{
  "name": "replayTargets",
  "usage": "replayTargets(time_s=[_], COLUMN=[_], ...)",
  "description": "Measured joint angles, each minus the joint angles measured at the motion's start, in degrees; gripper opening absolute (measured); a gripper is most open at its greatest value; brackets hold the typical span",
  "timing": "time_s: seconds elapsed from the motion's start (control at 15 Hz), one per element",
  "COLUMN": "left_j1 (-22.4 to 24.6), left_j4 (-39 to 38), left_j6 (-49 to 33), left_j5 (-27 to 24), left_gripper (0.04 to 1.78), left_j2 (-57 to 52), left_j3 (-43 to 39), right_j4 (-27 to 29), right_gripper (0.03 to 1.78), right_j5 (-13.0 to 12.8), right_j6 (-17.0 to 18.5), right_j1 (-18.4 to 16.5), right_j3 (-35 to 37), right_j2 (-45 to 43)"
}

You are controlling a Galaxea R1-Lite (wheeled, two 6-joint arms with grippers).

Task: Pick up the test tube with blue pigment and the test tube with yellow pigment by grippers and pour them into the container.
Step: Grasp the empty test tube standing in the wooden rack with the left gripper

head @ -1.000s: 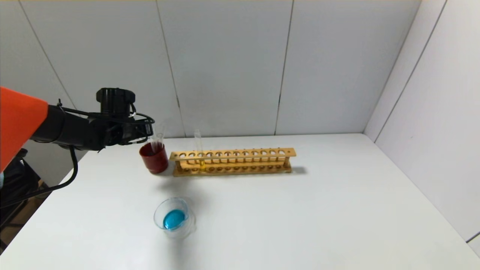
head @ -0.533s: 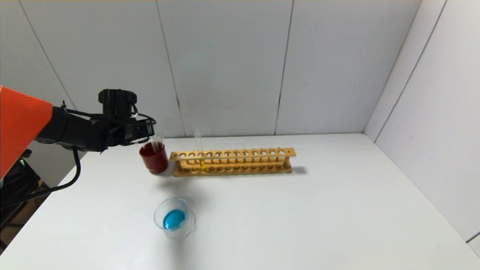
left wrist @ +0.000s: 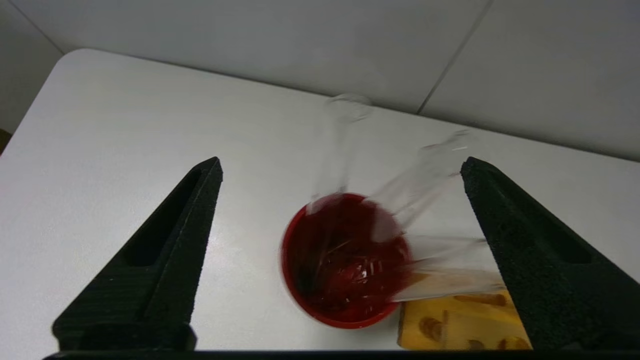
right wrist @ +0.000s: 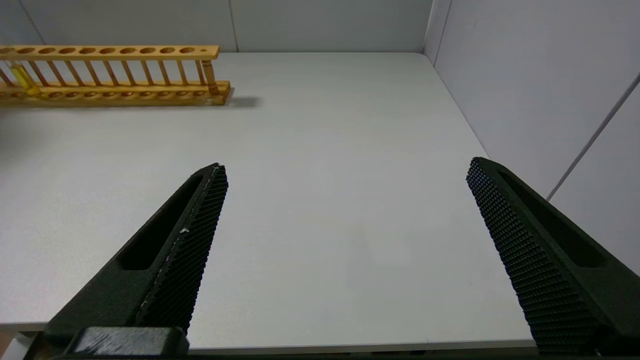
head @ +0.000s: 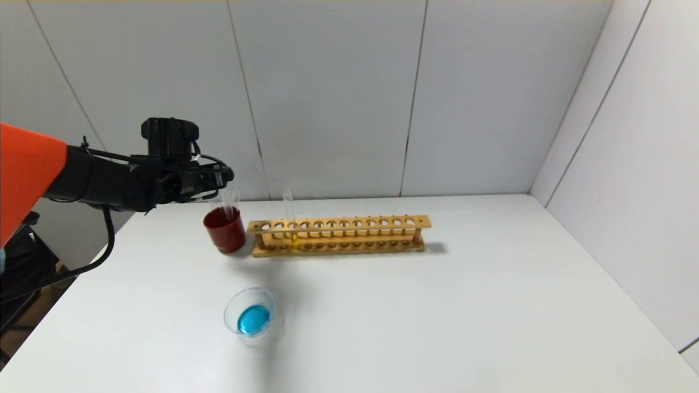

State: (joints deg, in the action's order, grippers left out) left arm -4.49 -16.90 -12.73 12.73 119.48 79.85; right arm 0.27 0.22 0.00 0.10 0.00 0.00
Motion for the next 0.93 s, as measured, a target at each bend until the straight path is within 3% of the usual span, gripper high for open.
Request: replayTargets(time_s=[0.53,0.93], left_j1=[-0.7,-6.4], left_j4=[3.0,22.6], left_j6=[0.1,-0.3], left_j5=[0.0,0.0], left_gripper=[1.75,1.75], left_j2=[-4.3,-14.2], left_j3=[0.8,2.6], right_j4=[0.0,0.0], right_gripper=[1.75,1.75], right_j5=[0.0,0.0], right_j6=[0.0,0.0], right_j1=[0.0,0.0], right_j3=[0.0,0.0], right_j2=[0.0,0.0])
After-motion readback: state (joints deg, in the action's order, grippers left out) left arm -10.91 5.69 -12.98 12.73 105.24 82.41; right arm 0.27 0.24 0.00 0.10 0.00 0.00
